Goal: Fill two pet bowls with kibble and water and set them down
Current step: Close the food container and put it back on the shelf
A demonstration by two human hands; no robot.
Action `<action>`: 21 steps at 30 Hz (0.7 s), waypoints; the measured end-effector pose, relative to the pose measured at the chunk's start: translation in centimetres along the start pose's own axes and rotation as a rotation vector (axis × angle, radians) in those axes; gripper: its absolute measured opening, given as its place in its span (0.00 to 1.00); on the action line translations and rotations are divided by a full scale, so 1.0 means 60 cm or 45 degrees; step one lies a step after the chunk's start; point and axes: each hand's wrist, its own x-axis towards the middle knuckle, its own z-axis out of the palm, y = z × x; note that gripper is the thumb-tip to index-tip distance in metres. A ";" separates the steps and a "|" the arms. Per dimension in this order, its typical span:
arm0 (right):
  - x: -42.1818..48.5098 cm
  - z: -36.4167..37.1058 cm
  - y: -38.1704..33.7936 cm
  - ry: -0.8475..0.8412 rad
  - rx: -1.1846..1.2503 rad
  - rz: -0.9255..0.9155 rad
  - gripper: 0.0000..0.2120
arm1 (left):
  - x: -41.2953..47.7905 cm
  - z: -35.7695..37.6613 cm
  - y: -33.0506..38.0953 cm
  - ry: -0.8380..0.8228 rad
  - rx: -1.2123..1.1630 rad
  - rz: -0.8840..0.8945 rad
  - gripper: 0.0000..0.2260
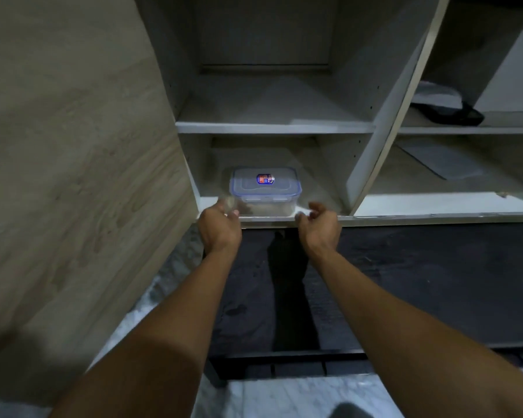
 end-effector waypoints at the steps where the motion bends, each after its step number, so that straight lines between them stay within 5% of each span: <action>1: -0.010 -0.011 -0.001 -0.010 -0.089 0.032 0.18 | -0.010 -0.013 0.006 -0.009 0.053 -0.007 0.14; 8: -0.108 -0.113 -0.180 -0.302 -0.528 0.036 0.17 | -0.063 -0.190 0.164 -0.109 0.220 -0.118 0.17; 14: -0.189 -0.146 -0.455 -0.557 -0.661 -0.345 0.14 | -0.103 -0.397 0.339 -0.097 0.444 0.075 0.16; 21: -0.298 -0.137 -0.693 -0.902 -0.879 -0.781 0.19 | -0.140 -0.609 0.419 0.005 0.368 -0.029 0.13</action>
